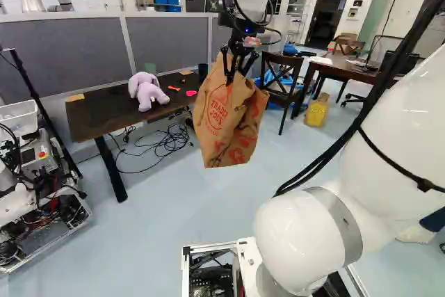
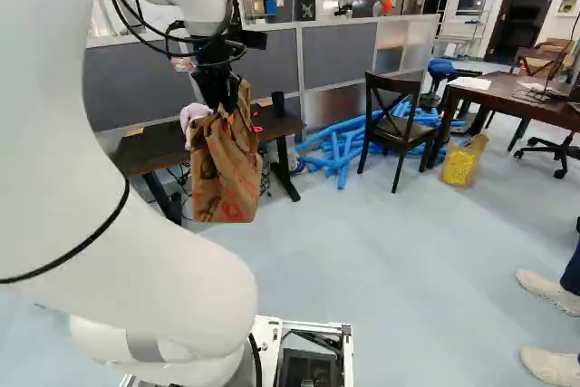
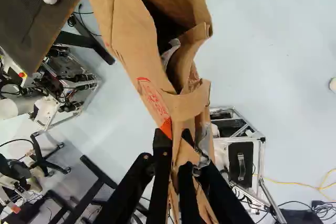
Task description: Pick up the bag on the ground and place it on the table
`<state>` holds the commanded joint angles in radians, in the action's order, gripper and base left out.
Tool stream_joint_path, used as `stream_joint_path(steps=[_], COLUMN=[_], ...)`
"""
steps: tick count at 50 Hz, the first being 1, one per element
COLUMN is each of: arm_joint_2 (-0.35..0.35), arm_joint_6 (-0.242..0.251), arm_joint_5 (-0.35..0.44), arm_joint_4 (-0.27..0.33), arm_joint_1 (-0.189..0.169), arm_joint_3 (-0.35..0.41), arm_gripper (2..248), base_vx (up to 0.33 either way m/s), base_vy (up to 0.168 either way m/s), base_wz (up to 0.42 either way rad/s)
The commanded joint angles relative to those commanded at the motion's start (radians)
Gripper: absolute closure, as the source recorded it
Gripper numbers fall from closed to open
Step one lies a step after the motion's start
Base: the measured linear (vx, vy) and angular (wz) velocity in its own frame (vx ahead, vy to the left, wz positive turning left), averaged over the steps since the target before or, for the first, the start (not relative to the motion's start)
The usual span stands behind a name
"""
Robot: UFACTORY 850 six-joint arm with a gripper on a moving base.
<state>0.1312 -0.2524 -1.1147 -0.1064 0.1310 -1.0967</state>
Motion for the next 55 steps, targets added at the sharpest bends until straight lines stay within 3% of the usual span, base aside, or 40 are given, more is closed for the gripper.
stream_joint_path(steps=[22,55], arm_joint_2=[0.000,0.000], arm_joint_6=[0.000,0.000], arm_joint_5=[-0.003,-0.003], arm_joint_4=[0.000,0.000], arm_joint_1=[0.000,0.000], arm_joint_3=[0.000,0.000], arm_gripper=[229,229], base_vx=[0.060,0.121], base_vy=[0.006,0.104], base_wz=[0.019,0.466])
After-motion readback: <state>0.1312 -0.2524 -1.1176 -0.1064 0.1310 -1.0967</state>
